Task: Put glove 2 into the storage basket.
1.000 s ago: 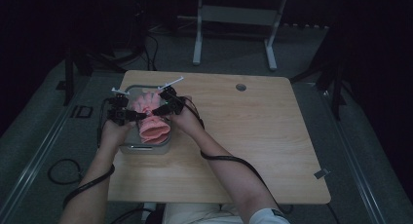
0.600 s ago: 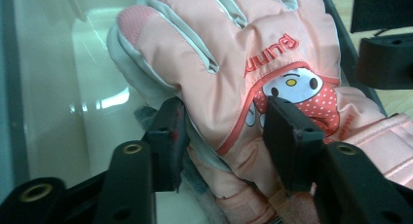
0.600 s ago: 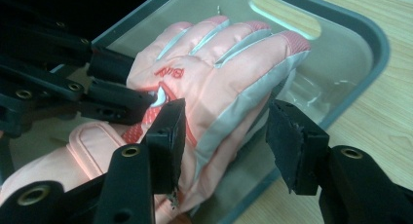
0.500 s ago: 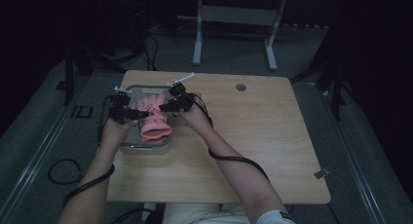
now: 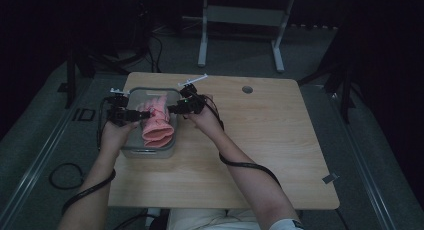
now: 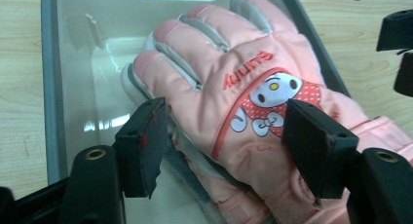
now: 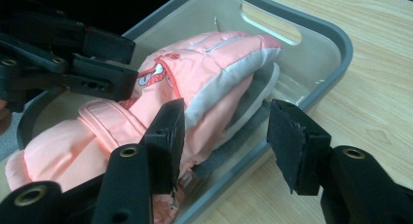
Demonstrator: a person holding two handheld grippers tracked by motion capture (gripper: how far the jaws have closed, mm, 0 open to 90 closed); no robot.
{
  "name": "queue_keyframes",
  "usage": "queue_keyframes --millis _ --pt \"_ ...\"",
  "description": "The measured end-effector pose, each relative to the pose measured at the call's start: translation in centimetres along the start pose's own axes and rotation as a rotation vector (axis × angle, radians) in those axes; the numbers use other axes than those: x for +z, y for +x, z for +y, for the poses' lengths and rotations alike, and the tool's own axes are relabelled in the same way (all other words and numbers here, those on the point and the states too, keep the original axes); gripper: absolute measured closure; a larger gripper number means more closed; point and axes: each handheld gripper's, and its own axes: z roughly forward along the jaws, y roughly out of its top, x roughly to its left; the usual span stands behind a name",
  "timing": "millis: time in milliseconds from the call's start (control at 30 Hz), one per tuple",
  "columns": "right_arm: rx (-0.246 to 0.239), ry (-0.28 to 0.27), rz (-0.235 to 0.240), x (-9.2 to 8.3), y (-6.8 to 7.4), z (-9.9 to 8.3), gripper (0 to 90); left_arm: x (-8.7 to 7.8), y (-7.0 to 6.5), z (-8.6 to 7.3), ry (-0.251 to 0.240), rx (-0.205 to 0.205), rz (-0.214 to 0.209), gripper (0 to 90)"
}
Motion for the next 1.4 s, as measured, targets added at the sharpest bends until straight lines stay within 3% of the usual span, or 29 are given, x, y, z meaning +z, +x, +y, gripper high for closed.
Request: queue_keyframes --millis 33,100,167,300,367,433,467,567,667,700,767,933,1067,1200,1267,1300,1333,1400 --pt "0.001 -0.003 0.003 -0.2 -0.1 -0.1 47.3 0.0 0.0 0.0 -0.006 -0.003 0.007 25.0" --pt "-0.006 -0.009 0.0 -0.3 -0.1 -0.2 45.4 -0.3 0.1 0.0 -0.032 -0.019 -0.021 21.6" --pt "-0.011 -0.017 0.008 -0.6 -0.2 -0.3 41.6 -0.6 0.0 -0.1 -0.044 0.014 -0.023 15.3" --pt "-0.009 -0.029 0.024 -1.2 -0.3 -0.4 34.5 -1.1 -0.3 -0.1 -0.084 0.028 -0.031 11.4" --pt "-0.018 -0.031 0.038 -1.4 -0.3 -0.6 29.8 -1.5 -0.8 -0.2 -0.101 0.073 -0.042 7.2" --pt "-0.03 -0.025 0.046 -1.6 -0.3 -0.7 29.8 -1.5 -0.8 -0.2 -0.101 0.073 -0.042 7.2" --pt "-0.036 -0.023 0.073 -1.8 -0.3 -1.1 23.8 -1.9 -1.5 -0.5 -0.124 0.101 -0.088 7.2" --pt "-0.057 -0.028 0.078 -2.2 -0.3 -1.7 19.8 -2.2 -2.1 -0.8 -0.14 0.121 -0.101 7.2" --pt "-0.064 -0.028 0.076 -2.5 -0.4 -2.2 18.5 -2.8 -3.2 -1.2 -0.154 0.16 -0.126 7.2" --pt "-0.063 -0.028 0.079 -2.9 -0.6 -2.6 18.2 -3.3 -4.1 -1.5 -0.168 0.192 -0.144 7.2" --pt "-0.071 -0.029 0.075 -3.3 -0.7 -3.1 18.2 -3.8 -5.0 -1.8 -0.195 0.205 -0.189 7.2" --pt "-0.085 -0.038 0.068 -4.5 -1.0 -4.3 18.0 -4.5 -7.0 -2.8 -0.215 0.26 -0.216 7.2" --pt "-0.114 -0.036 0.052 -5.9 -1.0 -5.7 17.8 -5.2 -9.5 -3.7 -0.226 0.325 -0.25 7.2" --pt "-0.123 -0.038 0.045 -6.6 -1.2 -6.5 17.7 -5.3 -11.0 -4.1 -0.236 0.359 -0.26 7.2" --pt "-0.119 -0.035 0.042 -7.2 -1.4 -7.2 17.8 -5.0 -12.5 -4.6 -0.228 0.393 -0.266 7.2" --pt "-0.119 -0.035 0.042 -7.2 -1.4 -7.2 17.8 -5.0 -12.5 -4.6 -0.228 0.393 -0.266 7.2" --pt "-0.117 -0.035 0.044 -7.6 -1.5 -7.7 17.8 -4.8 -13.6 -5.1 -0.215 0.44 -0.252 7.2" --pt "-0.12 -0.036 0.043 -7.8 -1.6 -7.9 17.8 -4.7 -14.2 -5.3 -0.208 0.462 -0.253 7.2"
